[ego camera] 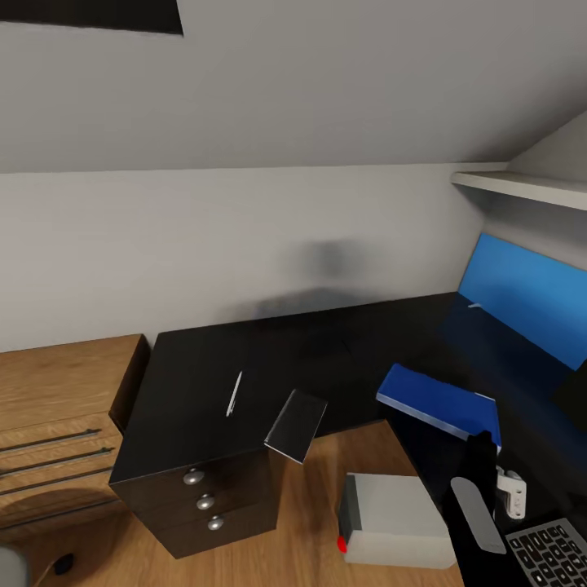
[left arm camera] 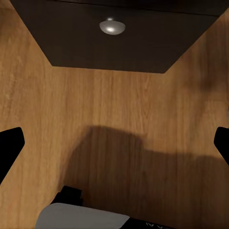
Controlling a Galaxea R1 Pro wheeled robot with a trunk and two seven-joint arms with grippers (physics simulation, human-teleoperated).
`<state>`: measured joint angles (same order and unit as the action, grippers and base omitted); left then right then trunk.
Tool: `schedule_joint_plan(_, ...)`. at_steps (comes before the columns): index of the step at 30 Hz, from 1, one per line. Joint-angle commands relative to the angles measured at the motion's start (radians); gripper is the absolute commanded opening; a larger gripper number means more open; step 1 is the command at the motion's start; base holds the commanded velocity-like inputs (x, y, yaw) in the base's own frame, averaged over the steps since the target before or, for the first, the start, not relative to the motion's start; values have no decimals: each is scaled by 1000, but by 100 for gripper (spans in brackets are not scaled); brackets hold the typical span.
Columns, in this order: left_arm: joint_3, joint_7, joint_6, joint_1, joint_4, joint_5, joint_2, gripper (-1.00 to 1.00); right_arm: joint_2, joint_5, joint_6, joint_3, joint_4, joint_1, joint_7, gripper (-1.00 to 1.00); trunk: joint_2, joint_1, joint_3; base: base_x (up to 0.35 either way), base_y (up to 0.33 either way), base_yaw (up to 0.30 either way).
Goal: In the bedroom, organize the workspace by keeping the computer under the desk, ensuring the monitor is on the desk, placing the keyboard on the desk next to the monitor, placing the mouse on the desk next to the keyboard, moving the folder from the swivel chair onto the desk next to the mouse, stacking the notebook on top of the folder with the pen on top of the notebook, and positioning the swivel chair next to the desk.
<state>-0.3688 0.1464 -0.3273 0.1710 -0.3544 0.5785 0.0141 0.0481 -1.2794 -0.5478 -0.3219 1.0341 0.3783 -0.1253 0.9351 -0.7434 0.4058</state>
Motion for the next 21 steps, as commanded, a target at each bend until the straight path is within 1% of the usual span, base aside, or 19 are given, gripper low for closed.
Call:
schedule_joint_plan(1, -9, 8, -4, 1, 0, 4, -1, 100, 1, -1, -1, -1, 1, 1, -3, -100, 1, 0, 1, 39, 13, 0)
schedule_joint_plan(4, -9, 8, -4, 1, 0, 4, -2, 100, 3, -1, -1, 5, 1, 1, -4, -100, 1, 0, 1, 153, 107, 0)
schedule_joint_plan(8, -9, 7, -3, 1, 0, 4, -1, 100, 3, -1, -2, 24, 0, 1, -13, -100, 1, 0, 1, 140, 102, 0)
schedule_joint_plan(21, -9, 10, -3, 1, 0, 7, -1, 100, 0, 0, -6, 29, 0, 1, -44, -100, 1, 0, 1, 12, 9, 0)
